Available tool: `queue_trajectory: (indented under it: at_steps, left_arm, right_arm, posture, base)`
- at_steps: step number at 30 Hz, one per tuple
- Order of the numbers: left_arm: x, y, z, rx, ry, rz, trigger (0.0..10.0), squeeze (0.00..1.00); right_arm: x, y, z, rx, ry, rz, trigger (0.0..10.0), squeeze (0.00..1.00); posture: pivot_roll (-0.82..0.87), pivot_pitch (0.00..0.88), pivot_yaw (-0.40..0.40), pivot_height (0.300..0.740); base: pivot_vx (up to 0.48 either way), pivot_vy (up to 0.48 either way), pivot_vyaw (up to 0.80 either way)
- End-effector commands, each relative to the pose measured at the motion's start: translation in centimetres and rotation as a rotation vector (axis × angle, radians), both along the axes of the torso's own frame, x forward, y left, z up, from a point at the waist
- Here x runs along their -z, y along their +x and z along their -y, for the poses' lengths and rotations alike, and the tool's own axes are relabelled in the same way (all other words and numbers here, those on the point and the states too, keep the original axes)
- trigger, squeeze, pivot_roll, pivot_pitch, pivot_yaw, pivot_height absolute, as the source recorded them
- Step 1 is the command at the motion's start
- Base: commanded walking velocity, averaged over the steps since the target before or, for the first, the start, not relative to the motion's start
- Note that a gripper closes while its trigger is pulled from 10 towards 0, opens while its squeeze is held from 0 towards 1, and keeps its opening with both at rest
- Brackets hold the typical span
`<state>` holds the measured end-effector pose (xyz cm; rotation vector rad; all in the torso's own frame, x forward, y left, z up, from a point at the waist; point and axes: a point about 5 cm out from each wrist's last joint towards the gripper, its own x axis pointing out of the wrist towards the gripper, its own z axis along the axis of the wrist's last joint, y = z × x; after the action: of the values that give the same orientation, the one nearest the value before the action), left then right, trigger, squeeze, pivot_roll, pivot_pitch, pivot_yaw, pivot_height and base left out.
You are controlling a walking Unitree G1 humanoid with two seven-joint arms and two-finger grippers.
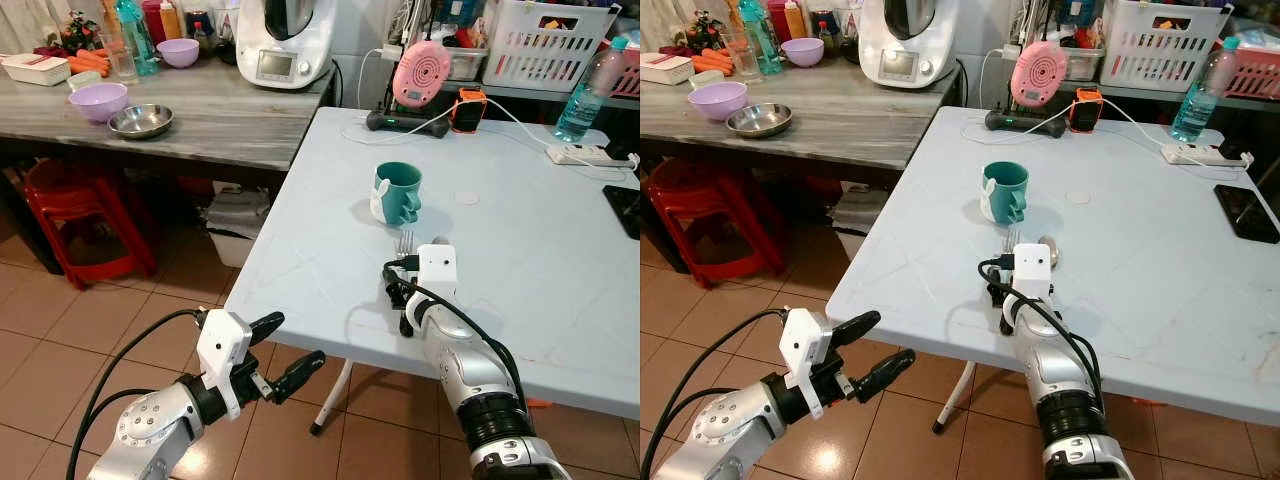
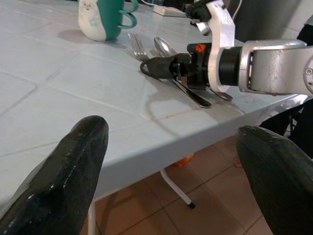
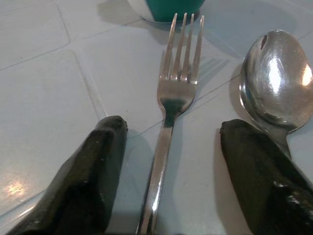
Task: Setting the table
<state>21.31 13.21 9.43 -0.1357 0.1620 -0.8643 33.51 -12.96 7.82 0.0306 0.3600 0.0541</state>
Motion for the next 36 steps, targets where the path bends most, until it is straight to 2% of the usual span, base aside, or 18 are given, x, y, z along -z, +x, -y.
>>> queue_trajectory:
  at_steps: [1, 36]
  left_arm:
    - [-0.2, -0.1, 0.0, 0.015, 0.007, 0.008, 10.0, 0.00]
    - [0.1, -0.1, -0.5, 0.073, 0.029, 0.020, 10.0, 0.00]
  right_arm:
    - [0.4, 0.0, -0.8, -0.034, 0.003, -0.025, 0.0, 0.00]
    - [2.1, -1.0, -1.5, -0.005, 0.089, -0.092, 0.0, 0.00]
  posture:
    - [-0.01, 0.030, -0.011, 0.740]
    - [0.00, 0.030, 0.001, 0.740]
  base:
    - [0.000, 0.000, 0.00]
    - [0.000, 0.000, 0.00]
